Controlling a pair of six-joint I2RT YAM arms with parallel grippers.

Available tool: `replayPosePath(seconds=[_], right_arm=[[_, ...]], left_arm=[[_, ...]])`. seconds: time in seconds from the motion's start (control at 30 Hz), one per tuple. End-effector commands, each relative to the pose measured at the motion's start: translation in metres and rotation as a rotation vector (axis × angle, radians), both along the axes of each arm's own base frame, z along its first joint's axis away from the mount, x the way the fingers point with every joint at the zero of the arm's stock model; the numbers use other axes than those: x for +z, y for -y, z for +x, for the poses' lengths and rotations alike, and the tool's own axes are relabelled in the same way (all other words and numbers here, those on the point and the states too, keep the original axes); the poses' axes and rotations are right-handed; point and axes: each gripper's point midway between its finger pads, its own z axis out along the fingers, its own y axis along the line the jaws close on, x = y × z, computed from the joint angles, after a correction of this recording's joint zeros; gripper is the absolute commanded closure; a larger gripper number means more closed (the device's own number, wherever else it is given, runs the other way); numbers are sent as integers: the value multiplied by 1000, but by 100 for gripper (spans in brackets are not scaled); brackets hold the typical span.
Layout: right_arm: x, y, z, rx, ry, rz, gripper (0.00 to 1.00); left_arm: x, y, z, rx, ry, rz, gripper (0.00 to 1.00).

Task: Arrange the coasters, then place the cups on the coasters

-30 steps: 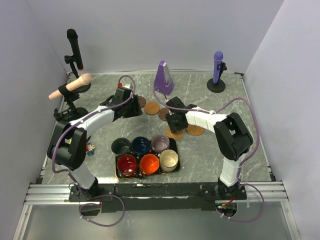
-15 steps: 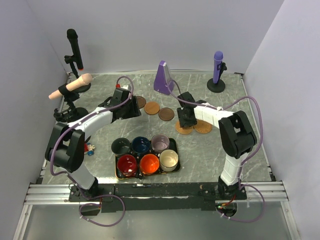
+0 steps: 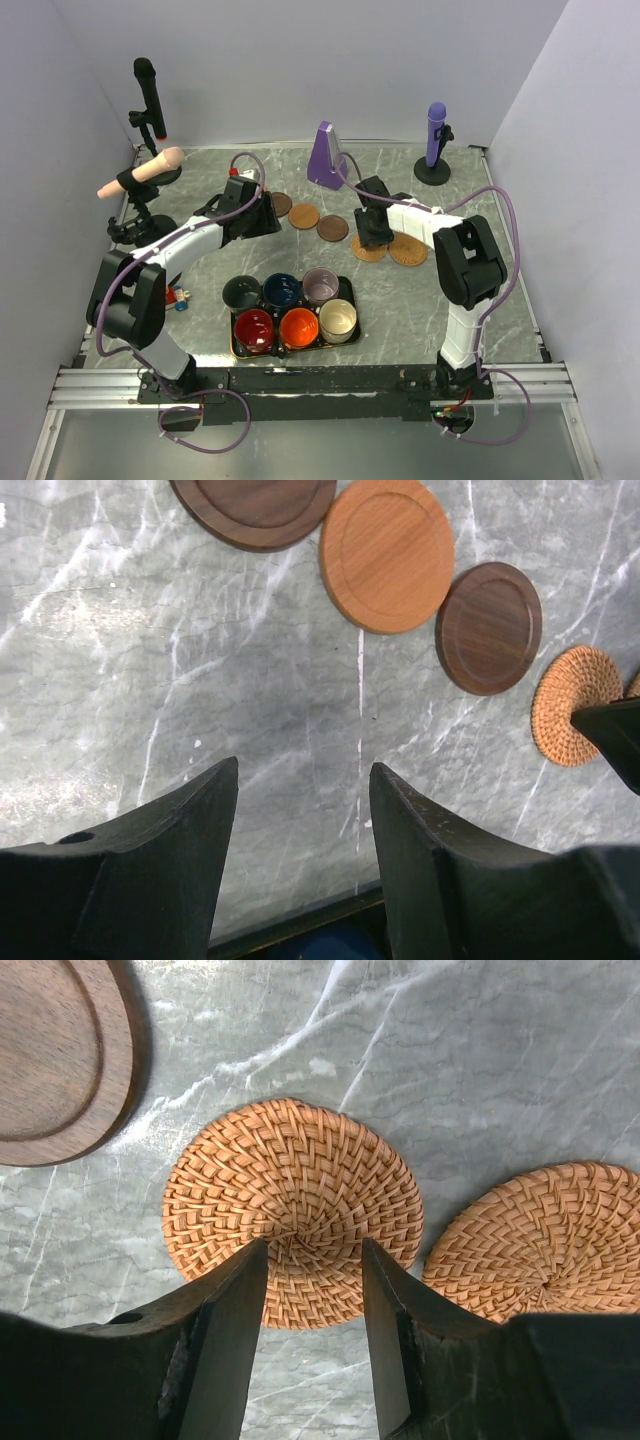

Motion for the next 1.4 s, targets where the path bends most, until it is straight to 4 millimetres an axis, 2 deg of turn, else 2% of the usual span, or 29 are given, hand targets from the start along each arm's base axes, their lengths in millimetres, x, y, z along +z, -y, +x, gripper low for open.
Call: replayPosePath(seconds=[0.0, 0.43, 1.0, 1.17, 1.27, 1.37], right_arm=[[4, -5, 14, 2, 31, 15, 50], [11, -17, 31, 18, 65, 43, 50], [15, -25, 36, 41, 80, 54, 50], [43, -26, 41, 36, 142, 79, 48], [65, -25, 40, 37, 188, 95, 46], [76, -21, 34, 37, 208, 107, 44]], left_arm=[[17, -6, 7, 48, 58, -10, 40], [17, -7, 8, 44, 59, -1, 40], [16, -6, 9, 44, 55, 1, 40], [17, -7, 9, 49, 57, 2, 39], [16, -7, 9, 47, 56, 4, 39], [15, -7, 9, 45, 53, 6, 39]])
